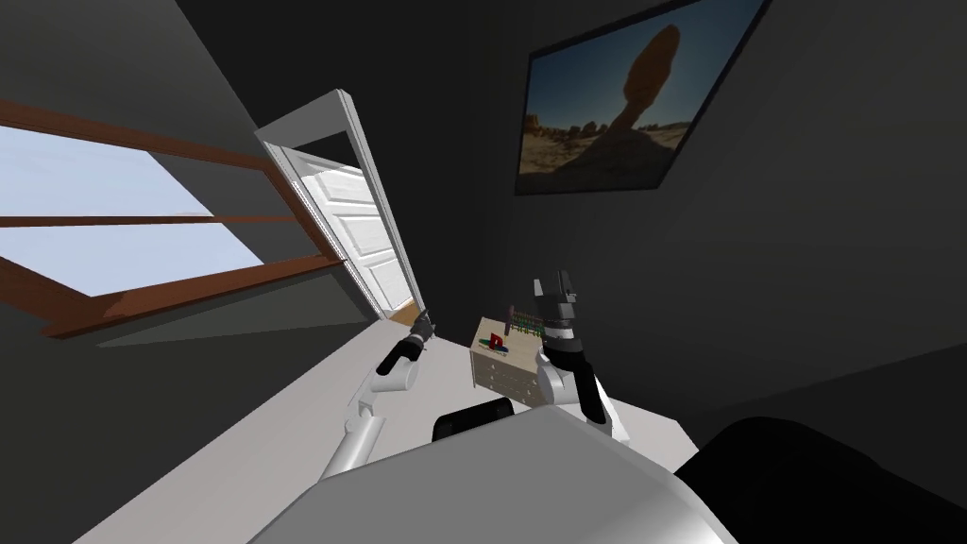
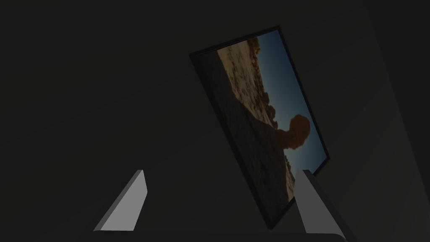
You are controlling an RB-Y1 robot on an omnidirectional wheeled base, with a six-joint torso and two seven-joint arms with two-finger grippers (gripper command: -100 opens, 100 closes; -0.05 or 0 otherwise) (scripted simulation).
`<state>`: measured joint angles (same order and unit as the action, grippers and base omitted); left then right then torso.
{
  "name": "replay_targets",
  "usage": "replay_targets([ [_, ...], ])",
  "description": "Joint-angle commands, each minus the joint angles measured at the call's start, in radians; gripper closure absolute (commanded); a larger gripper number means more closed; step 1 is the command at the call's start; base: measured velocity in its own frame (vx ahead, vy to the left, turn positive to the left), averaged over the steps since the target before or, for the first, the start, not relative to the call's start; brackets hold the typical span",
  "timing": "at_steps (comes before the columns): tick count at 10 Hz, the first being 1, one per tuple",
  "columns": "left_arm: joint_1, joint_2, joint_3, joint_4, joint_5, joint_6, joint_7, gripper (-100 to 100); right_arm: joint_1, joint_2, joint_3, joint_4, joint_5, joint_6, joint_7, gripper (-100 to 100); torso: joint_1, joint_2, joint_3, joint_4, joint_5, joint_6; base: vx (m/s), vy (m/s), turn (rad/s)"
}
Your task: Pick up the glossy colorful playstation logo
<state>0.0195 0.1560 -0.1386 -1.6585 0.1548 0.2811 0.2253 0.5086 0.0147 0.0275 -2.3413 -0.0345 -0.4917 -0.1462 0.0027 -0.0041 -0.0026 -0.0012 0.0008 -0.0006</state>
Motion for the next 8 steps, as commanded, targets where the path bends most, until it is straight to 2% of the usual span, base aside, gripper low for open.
replay_targets([
  [1, -0.050, 0.001, -0.011, 0.050, 0.024, 0.050, 0.011, -100, 0.000, 0.000, 0.000, 0.000, 0.000, 0.000, 0.000, 0, 0.000, 0.000, 0.000, 0.000, 0.000, 0.000, 0.043, 0.063, -0.114],
  [2, -0.051, 0.001, -0.011, 0.073, 0.024, 0.071, 0.011, -100, 0.000, 0.000, 0.000, 0.000, 0.000, 0.000, 0.000, 0, 0.000, 0.000, 0.000, 0.000, 0.000, 0.001, 0.040, 0.053, -0.080],
  [3, -0.051, 0.001, -0.011, 0.076, 0.024, 0.071, 0.011, -100, 0.000, 0.000, 0.000, 0.000, 0.000, 0.000, 0.000, 0, 0.000, 0.000, 0.000, 0.000, 0.000, 0.000, 0.017, 0.019, 0.005],
  [4, -0.088, 0.000, -0.022, 0.104, 0.045, 0.123, 0.018, -100, 0.000, 0.000, 0.000, 0.000, 0.000, 0.000, 0.000, 0, -0.002, 0.002, 0.001, 0.000, 0.000, 0.000, 0.021, 0.025, -0.121],
  [5, -0.088, 0.000, -0.022, 0.126, 0.045, 0.128, 0.018, -100, 0.000, 0.000, 0.000, 0.000, 0.000, 0.000, 0.000, 0, -0.002, 0.001, 0.001, 0.000, -0.001, 0.001, 0.027, 0.034, -0.085],
  [6, -0.124, 0.000, -0.032, 0.162, 0.065, 0.163, 0.023, -100, 0.000, 0.000, 0.000, 0.000, 0.000, 0.000, 0.000, 0, -0.002, 0.001, 0.001, 0.000, -0.001, 0.000, 0.034, 0.050, -0.157],
  [7, -0.124, 0.000, -0.032, 0.176, 0.065, 0.184, 0.023, -100, 0.000, 0.000, 0.000, 0.000, 0.000, 0.000, 0.000, 0, -0.001, 0.001, 0.001, 0.000, 0.000, 0.000, 0.032, 0.042, -0.080],
  [8, -0.160, 0.001, -0.041, 0.201, 0.086, 0.221, 0.027, -100, 0.000, 0.000, 0.000, 0.000, 0.000, 0.000, 0.000, 0, -0.001, 0.001, 0.001, 0.000, 0.000, 0.000, 0.038, 0.033, -0.150],
])
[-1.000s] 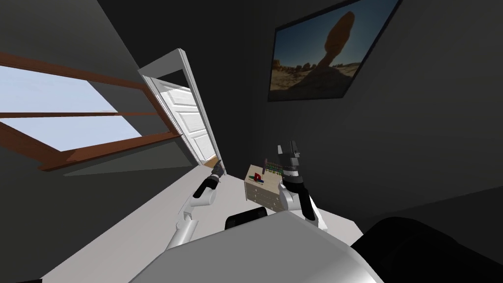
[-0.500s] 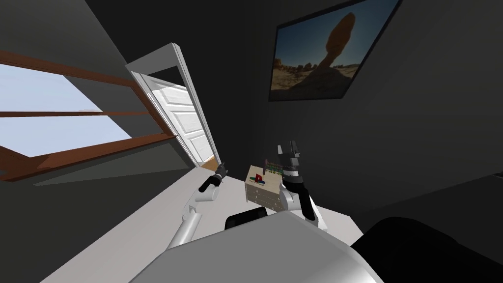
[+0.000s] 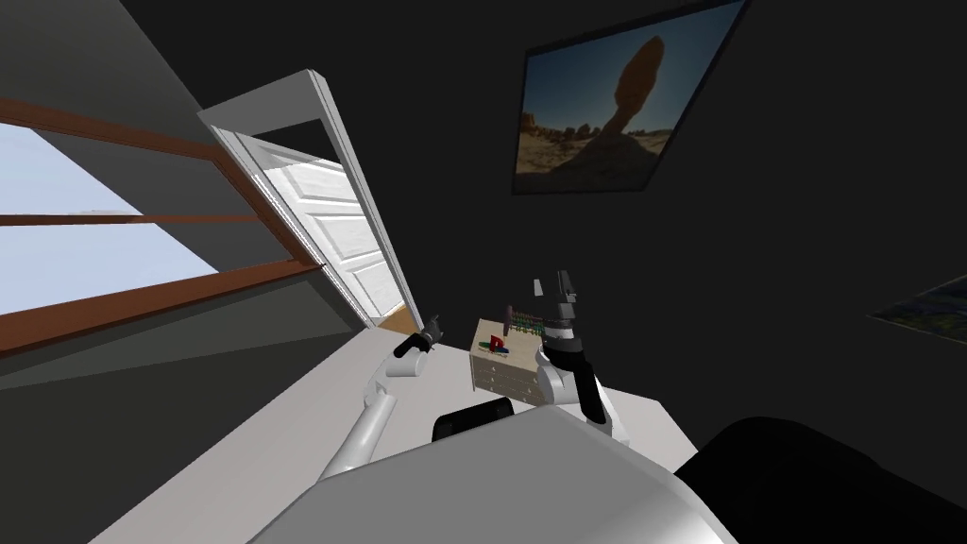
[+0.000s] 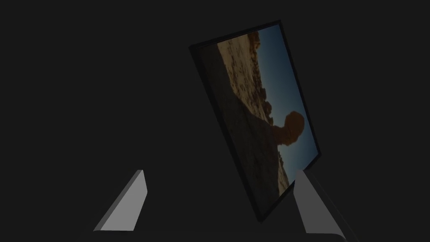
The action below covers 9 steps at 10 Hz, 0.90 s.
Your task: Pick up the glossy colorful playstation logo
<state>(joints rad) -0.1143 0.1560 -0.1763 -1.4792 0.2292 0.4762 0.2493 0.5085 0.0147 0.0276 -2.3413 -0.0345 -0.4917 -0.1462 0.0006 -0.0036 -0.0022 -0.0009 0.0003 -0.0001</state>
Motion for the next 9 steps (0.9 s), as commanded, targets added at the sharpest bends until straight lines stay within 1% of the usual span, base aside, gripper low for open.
replay_targets([
  [1, -0.027, 0.001, -0.003, 0.046, 0.011, 0.045, 0.003, -100, 0.000, 0.000, 0.000, 0.000, 0.000, 0.000, 0.000, 0, 0.000, 0.000, 0.000, 0.000, 0.000, 0.000, 0.029, 0.029, -0.067],
  [2, -0.027, 0.001, -0.003, 0.046, 0.011, 0.045, 0.003, -100, 0.000, 0.000, 0.000, 0.000, 0.000, 0.000, 0.000, 0, 0.000, 0.000, 0.000, 0.000, 0.000, -0.001, 0.010, 0.010, 0.026],
  [3, -0.062, 0.001, -0.012, 0.082, 0.032, 0.098, 0.005, -100, 0.000, 0.000, 0.000, 0.000, 0.000, 0.000, 0.000, 0, -0.001, 0.001, 0.001, 0.000, 0.000, -0.001, 0.018, 0.012, -0.157],
  [4, -0.062, 0.001, -0.012, 0.095, 0.032, 0.100, 0.005, -100, 0.000, 0.000, 0.000, 0.000, 0.000, 0.000, 0.000, 0, -0.002, 0.001, 0.001, 0.000, 0.000, 0.000, 0.017, 0.020, -0.087],
  [5, -0.097, 0.001, -0.021, 0.128, 0.052, 0.144, 0.006, -100, 0.000, 0.000, 0.000, 0.000, 0.000, 0.000, 0.000, 0, -0.001, 0.001, 0.001, 0.000, 0.000, -0.001, 0.024, 0.022, -0.115],
  [6, -0.097, 0.001, -0.021, 0.143, 0.052, 0.154, 0.006, -100, 0.000, 0.000, 0.000, 0.000, 0.000, 0.000, 0.000, 0, -0.001, 0.001, 0.001, 0.000, 0.000, 0.000, 0.021, 0.017, -0.079],
  [7, -0.130, 0.002, -0.029, 0.175, 0.072, 0.190, 0.005, -100, 0.000, 0.000, 0.000, 0.000, 0.000, 0.000, 0.000, 0, -0.001, 0.001, 0.001, 0.000, 0.000, -0.001, 0.022, 0.009, -0.143],
  [8, -0.130, 0.002, -0.029, 0.191, 0.072, 0.206, 0.005, -100, 0.000, 0.000, 0.000, 0.000, 0.000, 0.000, 0.000, 0, -0.002, 0.001, 0.001, 0.000, 0.000, 0.000, 0.021, 0.006, -0.096],
  [9, -0.163, 0.003, -0.036, 0.237, 0.092, 0.238, 0.003, -100, 0.000, 0.000, 0.000, 0.000, 0.000, 0.000, 0.000, 0, -0.002, 0.001, 0.001, 0.000, 0.000, -0.001, 0.021, 0.000, -0.148],
])
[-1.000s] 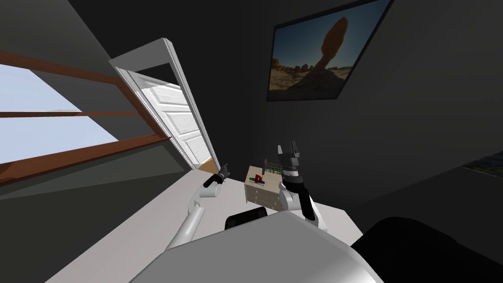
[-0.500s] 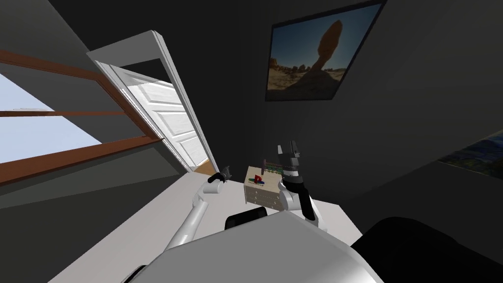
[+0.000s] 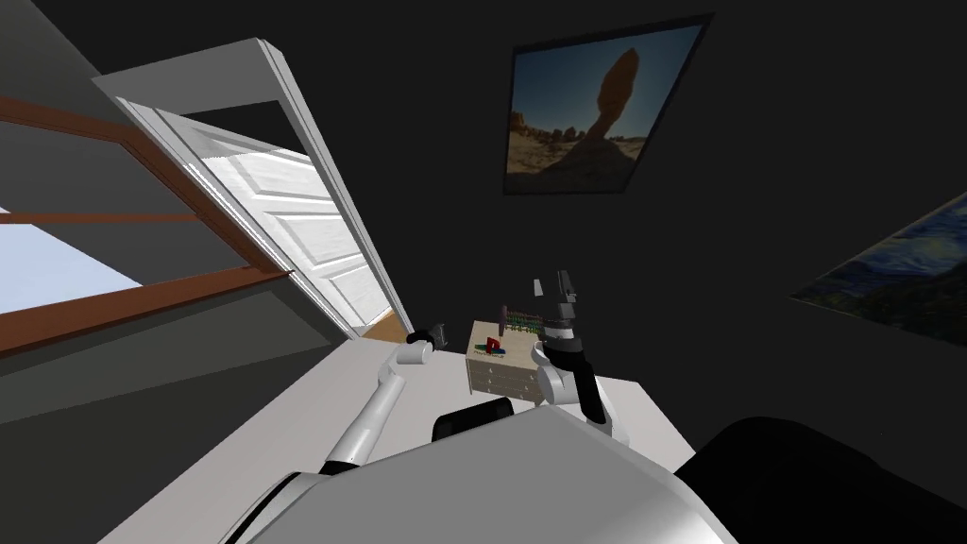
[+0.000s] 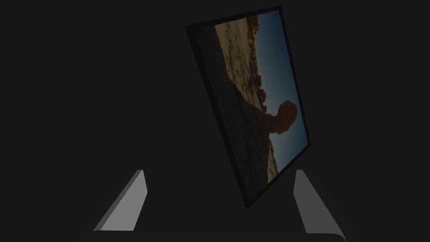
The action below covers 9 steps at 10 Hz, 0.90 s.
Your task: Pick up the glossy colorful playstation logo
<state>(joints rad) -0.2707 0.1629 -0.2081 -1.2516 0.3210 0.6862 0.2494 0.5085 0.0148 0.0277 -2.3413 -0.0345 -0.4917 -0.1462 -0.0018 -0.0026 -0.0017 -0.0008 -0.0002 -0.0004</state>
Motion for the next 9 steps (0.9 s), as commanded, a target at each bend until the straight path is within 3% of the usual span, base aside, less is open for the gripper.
replay_targets([
  [1, -0.007, -0.004, -0.005, 0.010, 0.000, 0.048, 0.003, -100, 0.000, 0.000, 0.000, 0.000, 0.000, 0.000, 0.000, 0, 0.000, 0.000, 0.000, 0.000, 0.000, 0.000, 0.016, 0.000, -0.083],
  [2, -0.038, -0.003, -0.011, 0.055, 0.019, 0.076, -0.001, -100, 0.000, 0.000, 0.000, 0.000, 0.000, 0.000, 0.000, 0, 0.000, 0.000, 0.000, 0.000, 0.000, 0.000, 0.018, -0.010, -0.166],
  [3, -0.038, -0.003, -0.011, 0.055, 0.019, 0.097, -0.001, -100, 0.000, 0.000, 0.000, 0.000, 0.000, 0.000, 0.000, 0, -0.001, 0.000, 0.000, 0.000, 0.000, 0.000, 0.014, -0.006, -0.067],
  [6, -0.097, -0.001, -0.024, 0.141, 0.056, 0.182, -0.012, -100, 0.000, 0.000, 0.000, 0.000, 0.000, 0.000, 0.000, 0, -0.001, 0.001, 0.001, 0.000, 0.000, -0.001, 0.011, -0.017, -0.118],
  [7, -0.097, -0.001, -0.024, 0.141, 0.056, 0.190, -0.012, -100, 0.000, 0.000, 0.000, 0.000, 0.000, 0.000, 0.000, 0, -0.002, 0.001, 0.001, 0.000, 0.000, 0.000, 0.011, -0.016, -0.083],
  [9, -0.150, 0.001, -0.033, 0.211, 0.091, 0.258, -0.028, -100, 0.000, 0.000, 0.000, 0.000, 0.000, 0.000, 0.000, 0, -0.002, 0.001, 0.001, 0.000, -0.001, 0.000, 0.019, -0.049, -0.170],
])
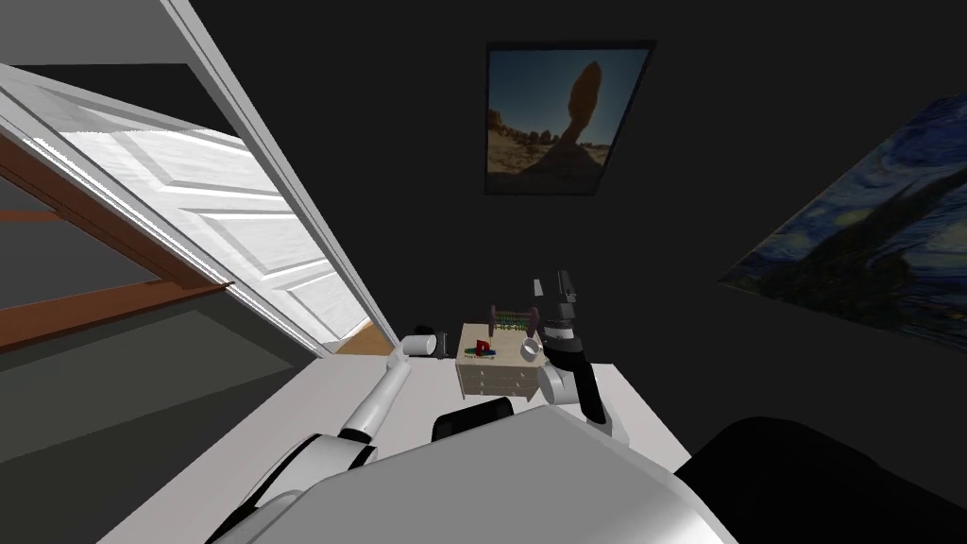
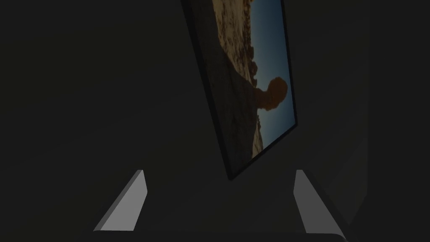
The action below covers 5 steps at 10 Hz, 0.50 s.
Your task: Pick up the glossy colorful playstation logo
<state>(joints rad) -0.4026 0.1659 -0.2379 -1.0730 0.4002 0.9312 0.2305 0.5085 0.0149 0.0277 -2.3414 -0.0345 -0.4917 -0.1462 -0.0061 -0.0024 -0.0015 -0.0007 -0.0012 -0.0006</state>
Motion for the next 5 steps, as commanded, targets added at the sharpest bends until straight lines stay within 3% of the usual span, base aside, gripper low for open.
replay_targets([
  [1, -0.018, -0.002, -0.003, 0.040, 0.011, 0.030, -0.009, -100, 0.000, 0.000, 0.000, 0.000, 0.000, 0.000, 0.000, 0, 0.000, 0.000, 0.000, 0.000, 0.000, 0.000, 0.021, -0.046, -0.074],
  [2, -0.018, -0.002, -0.003, 0.040, 0.011, 0.030, -0.009, -100, 0.000, 0.000, 0.000, 0.000, 0.000, 0.000, 0.000, 0, 0.001, 0.000, 0.000, 0.000, 0.000, -0.001, 0.003, -0.013, 0.007],
  [4, -0.063, 0.001, -0.011, 0.110, 0.042, 0.096, -0.028, -100, 0.000, 0.000, 0.000, 0.000, 0.000, 0.000, 0.000, 0, 0.002, 0.001, 0.001, 0.000, 0.000, 0.000, 0.008, -0.042, -0.167],
  [5, -0.063, 0.001, -0.011, 0.110, 0.042, 0.104, -0.028, -100, 0.000, 0.000, 0.000, 0.000, 0.000, 0.000, 0.000, 0, 0.000, 0.001, 0.001, 0.000, 0.000, 0.000, 0.010, -0.054, -0.078],
])
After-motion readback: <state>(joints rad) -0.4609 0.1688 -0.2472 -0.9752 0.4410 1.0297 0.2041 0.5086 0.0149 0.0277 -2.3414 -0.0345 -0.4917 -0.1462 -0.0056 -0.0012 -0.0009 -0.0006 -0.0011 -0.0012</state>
